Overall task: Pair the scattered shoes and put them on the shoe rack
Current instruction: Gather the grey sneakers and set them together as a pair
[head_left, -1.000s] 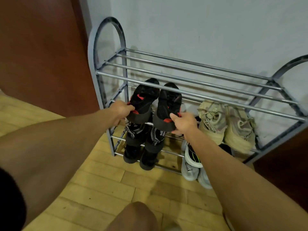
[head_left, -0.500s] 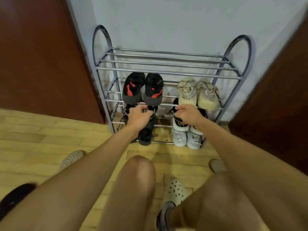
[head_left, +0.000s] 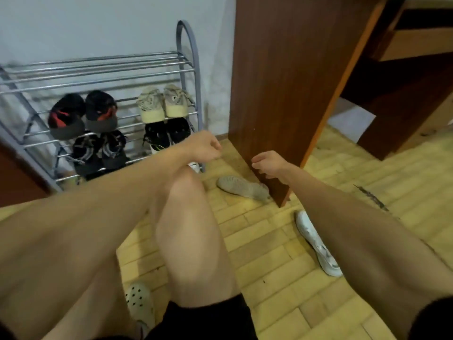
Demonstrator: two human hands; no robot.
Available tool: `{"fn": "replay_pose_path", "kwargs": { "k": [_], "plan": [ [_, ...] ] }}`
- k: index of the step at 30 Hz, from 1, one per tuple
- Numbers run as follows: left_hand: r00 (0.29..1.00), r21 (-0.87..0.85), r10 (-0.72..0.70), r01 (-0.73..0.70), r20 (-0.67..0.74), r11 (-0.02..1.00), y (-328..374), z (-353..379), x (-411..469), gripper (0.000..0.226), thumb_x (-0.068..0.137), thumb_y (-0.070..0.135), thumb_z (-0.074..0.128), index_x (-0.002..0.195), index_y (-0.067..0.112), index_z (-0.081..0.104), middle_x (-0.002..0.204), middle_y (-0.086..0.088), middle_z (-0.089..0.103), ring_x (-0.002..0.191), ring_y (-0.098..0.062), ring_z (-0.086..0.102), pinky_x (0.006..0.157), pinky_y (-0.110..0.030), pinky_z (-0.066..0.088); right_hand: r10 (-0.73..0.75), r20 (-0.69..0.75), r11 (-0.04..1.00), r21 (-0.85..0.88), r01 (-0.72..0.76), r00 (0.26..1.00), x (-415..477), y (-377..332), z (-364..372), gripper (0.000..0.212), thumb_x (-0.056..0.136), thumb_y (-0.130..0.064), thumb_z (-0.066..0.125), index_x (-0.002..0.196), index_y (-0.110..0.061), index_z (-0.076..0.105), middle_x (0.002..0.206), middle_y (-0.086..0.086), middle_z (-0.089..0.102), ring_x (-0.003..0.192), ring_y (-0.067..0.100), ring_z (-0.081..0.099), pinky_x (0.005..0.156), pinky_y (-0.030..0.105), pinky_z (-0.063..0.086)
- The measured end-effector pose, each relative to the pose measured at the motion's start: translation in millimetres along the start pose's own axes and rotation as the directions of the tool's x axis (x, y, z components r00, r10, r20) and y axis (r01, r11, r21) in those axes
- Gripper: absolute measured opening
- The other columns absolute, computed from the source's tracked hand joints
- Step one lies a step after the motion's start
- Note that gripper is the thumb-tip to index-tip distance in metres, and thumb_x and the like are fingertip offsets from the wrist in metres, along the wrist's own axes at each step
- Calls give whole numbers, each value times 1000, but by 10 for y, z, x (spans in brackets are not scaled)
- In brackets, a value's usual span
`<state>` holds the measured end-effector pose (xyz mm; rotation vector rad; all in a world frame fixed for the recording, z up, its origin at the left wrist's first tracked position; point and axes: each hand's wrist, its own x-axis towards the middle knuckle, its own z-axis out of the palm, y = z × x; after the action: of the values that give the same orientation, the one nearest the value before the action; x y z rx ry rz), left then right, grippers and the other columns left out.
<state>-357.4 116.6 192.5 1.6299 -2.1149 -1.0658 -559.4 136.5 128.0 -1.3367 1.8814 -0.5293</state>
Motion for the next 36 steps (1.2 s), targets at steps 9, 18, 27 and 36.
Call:
{"fn": "replay_pose_path", "kwargs": {
  "k": [9, 18, 27, 36],
  "plan": [
    [955, 244, -61, -12, 291, 970, 534, 1519, 548, 39, 85, 31, 62, 111, 2, 68, 117, -18, 66, 108, -33, 62, 91, -40, 51, 327, -74, 944, 71, -323, 942, -104, 1769, -452, 35, 95, -11, 50, 124, 6, 59, 117, 19, 62, 107, 35, 61, 95, 45, 49],
    [886, 295, -132, -5, 444, 955, 287, 3011, 824, 29, 85, 30, 61, 109, 14, 66, 113, 0, 62, 106, -20, 58, 94, -32, 48, 593, -81, 804, 0, -595, 801, 50, 3193, -183, 40, 91, -16, 52, 127, 2, 55, 115, 15, 62, 95, 29, 58, 76, 33, 48],
    [810, 257, -224, 94, 541, 962, -263, 3428, 765, 14, 88, 31, 57, 96, 21, 60, 96, 0, 54, 91, -18, 50, 83, -31, 42, 633, -88, 729, -267, -630, 769, 117, 3960, 468, 63, 88, -24, 63, 143, -14, 34, 150, 14, 22, 138, 41, 20, 109, 49, 32],
    [818, 277, -281, 156, 502, 948, -455, 3419, 622, 6, 85, 27, 58, 90, 25, 58, 95, 1, 57, 88, -19, 52, 90, -33, 47, 407, -178, 837, -319, -443, 896, -134, 3716, 741, 38, 97, -11, 39, 125, -21, 61, 114, 10, 66, 100, 31, 64, 79, 36, 53]
  ]
}}
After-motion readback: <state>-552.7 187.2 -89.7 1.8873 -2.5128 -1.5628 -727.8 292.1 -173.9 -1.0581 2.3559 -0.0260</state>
